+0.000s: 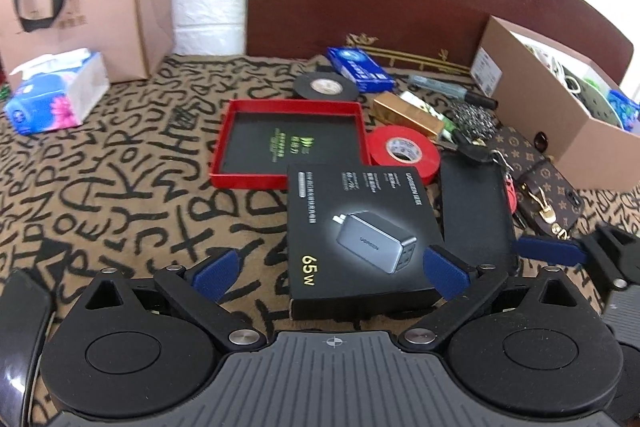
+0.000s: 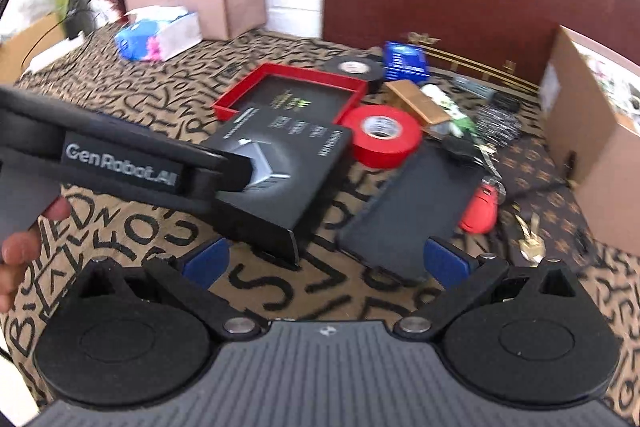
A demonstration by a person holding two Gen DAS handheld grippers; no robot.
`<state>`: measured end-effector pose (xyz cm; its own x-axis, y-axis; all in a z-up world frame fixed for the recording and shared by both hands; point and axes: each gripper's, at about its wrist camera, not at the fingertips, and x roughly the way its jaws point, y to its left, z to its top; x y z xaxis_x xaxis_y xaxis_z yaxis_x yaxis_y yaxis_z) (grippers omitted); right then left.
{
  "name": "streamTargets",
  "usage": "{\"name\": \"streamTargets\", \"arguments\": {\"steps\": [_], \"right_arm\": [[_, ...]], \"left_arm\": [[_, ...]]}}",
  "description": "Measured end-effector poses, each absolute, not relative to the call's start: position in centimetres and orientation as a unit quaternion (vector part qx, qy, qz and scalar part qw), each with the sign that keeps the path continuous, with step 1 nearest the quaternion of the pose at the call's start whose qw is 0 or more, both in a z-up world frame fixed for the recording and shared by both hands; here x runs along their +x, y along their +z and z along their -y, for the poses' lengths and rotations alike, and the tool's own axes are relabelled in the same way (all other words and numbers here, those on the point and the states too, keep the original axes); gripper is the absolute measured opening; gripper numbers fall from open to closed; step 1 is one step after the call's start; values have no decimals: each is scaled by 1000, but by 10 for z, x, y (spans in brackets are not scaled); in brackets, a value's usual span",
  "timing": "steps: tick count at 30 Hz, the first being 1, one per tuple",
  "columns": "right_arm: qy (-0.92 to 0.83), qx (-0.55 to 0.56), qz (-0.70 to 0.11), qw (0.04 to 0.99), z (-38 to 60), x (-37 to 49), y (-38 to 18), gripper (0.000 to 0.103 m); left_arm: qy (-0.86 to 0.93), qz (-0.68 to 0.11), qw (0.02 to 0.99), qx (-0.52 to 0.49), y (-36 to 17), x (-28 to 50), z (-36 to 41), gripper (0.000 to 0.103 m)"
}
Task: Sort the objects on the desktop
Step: 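Reach the left gripper to the black charger box and grasp it, then lift the charger box with the left gripper and drop it into the cardboard box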
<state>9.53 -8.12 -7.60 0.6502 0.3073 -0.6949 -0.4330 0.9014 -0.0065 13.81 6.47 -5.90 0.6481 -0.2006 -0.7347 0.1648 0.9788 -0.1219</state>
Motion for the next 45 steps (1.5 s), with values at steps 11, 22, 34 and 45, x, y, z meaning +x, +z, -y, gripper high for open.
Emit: {"name": "streamTargets", "arguments": {"steps": [11, 22, 34, 45], "right_arm": [[270, -103, -351, 890, 61, 116, -86, 90], [287, -107, -354, 883, 53, 125, -91, 81], [276, -97, -361, 885, 60, 120, -89, 76], [254, -70, -325, 908, 114, 81, -54, 76]], "left_arm": [[-161, -452, 875, -67, -80, 175, -70, 103], [-182, -462, 864, -86, -87, 190, -73, 95], [-164, -457, 871, -76, -74, 174, -67, 82], [-198, -411, 888, -54, -22, 141, -6, 81]]}}
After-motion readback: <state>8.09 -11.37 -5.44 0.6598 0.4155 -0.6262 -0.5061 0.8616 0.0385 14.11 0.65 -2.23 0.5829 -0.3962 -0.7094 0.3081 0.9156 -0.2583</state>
